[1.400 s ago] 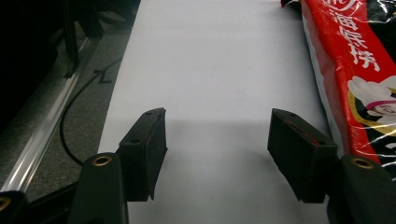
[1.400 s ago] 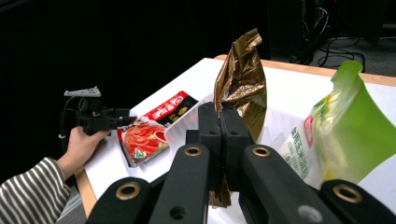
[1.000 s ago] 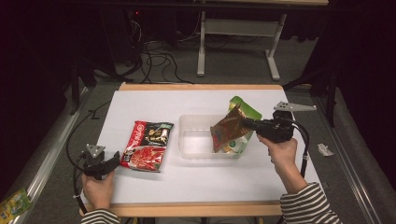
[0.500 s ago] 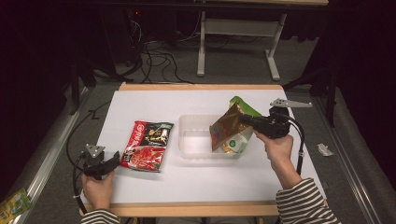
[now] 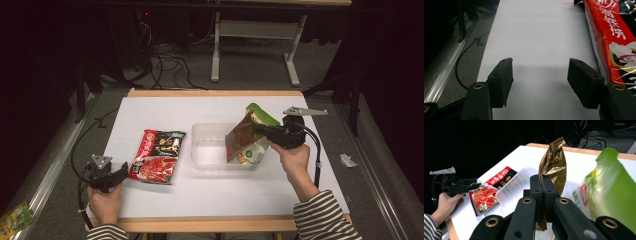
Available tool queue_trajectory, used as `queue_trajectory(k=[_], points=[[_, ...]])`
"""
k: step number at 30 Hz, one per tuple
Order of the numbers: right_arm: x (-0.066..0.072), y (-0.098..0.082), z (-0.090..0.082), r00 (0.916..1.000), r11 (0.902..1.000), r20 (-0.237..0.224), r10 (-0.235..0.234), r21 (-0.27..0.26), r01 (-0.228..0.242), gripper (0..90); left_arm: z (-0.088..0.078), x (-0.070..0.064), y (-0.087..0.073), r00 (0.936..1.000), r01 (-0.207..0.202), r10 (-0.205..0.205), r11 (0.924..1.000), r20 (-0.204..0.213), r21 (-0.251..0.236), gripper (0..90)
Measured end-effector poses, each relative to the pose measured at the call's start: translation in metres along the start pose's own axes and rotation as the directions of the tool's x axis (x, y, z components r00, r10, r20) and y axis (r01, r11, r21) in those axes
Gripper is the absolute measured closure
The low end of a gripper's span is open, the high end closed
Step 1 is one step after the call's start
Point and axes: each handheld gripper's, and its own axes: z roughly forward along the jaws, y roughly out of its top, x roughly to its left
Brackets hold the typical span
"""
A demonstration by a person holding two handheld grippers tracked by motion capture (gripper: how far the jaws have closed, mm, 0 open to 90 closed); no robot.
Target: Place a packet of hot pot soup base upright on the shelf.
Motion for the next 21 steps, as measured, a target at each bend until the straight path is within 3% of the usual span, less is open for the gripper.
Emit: queue_trajectory(k=[12, 21], points=[[-0.006, 0.001, 0.006, 0.9999, 1.0, 0.016, 0.002, -0.009, -0.002, 90.0, 0.0, 0.0, 0.0, 1.0, 0.0, 0.0, 1.0, 0.001, 0.0, 37.6], [-0.004, 0.002, 0.015, 0.9992, 0.9994, 0.026, -0.031, -0.013, 0.031, 90.0, 0.0, 0.0, 0.0, 1.0, -0.001, 0.001, 1.0, -0.003, 0.001, 37.6]])
